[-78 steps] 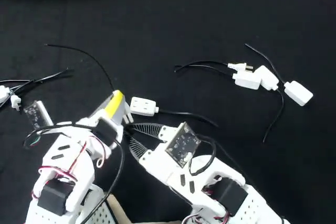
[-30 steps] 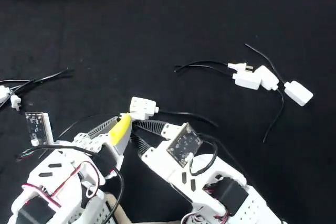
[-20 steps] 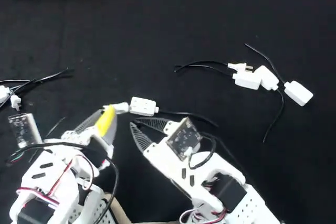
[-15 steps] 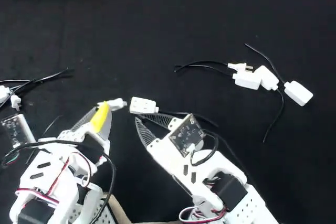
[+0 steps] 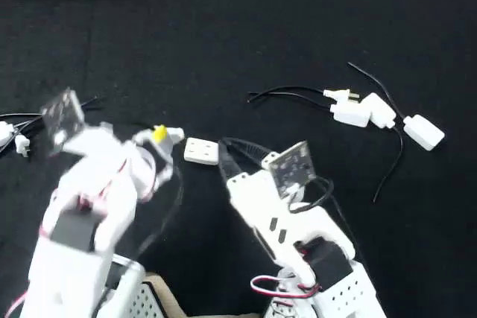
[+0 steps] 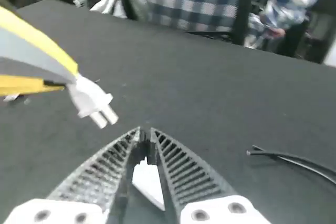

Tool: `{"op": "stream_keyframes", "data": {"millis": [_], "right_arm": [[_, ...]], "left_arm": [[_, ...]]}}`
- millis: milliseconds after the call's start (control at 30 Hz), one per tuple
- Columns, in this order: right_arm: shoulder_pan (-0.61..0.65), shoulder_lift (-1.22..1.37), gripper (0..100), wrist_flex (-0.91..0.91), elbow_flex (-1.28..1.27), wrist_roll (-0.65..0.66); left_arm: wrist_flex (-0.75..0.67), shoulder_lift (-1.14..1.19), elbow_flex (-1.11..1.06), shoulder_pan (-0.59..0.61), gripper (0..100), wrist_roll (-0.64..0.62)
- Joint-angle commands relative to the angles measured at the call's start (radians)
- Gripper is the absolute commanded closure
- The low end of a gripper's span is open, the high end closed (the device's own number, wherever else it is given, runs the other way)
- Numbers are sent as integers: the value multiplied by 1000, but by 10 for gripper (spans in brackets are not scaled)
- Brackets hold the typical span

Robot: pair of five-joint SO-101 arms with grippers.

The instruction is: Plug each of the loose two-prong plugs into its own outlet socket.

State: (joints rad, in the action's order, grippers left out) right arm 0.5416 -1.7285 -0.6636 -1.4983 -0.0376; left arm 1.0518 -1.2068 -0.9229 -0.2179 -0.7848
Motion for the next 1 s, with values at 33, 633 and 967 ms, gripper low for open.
{"op": "stream_keyframes", "data": {"millis": [33,633,967], "right_arm": [[-104,-8,986,48,-7,-60],[-112,-2,986,104,-42,-48],[-114,-7,986,262,-157,-15]], "left_arm": [[-26,301,205,82,973,-66],[-140,509,180,94,972,-147],[-138,477,194,33,972,-153]]}}
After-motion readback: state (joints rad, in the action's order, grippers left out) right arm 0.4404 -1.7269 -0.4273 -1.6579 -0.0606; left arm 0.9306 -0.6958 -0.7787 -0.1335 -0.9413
